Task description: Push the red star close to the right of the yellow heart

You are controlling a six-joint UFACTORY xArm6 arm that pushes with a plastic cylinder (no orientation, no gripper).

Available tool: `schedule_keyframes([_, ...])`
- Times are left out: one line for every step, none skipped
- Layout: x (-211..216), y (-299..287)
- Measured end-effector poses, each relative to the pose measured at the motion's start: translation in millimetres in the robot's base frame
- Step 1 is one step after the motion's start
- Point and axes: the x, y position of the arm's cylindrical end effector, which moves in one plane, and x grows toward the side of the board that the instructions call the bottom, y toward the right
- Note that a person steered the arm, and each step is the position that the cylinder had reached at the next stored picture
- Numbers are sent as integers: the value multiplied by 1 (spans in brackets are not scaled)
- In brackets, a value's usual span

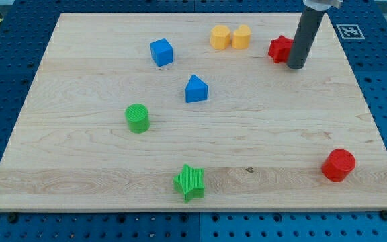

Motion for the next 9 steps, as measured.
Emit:
schedule_keyframes([-2,-12])
schedule_keyframes([-9,-35])
schedule_keyframes([-17,-38])
schedule_keyframes([-14,-23])
schedule_keyframes([8,15])
schedule_keyframes([7,19])
schedule_keyframes([-19,10])
schedule_keyframes([-28,9])
schedule_keyframes([-30,-7])
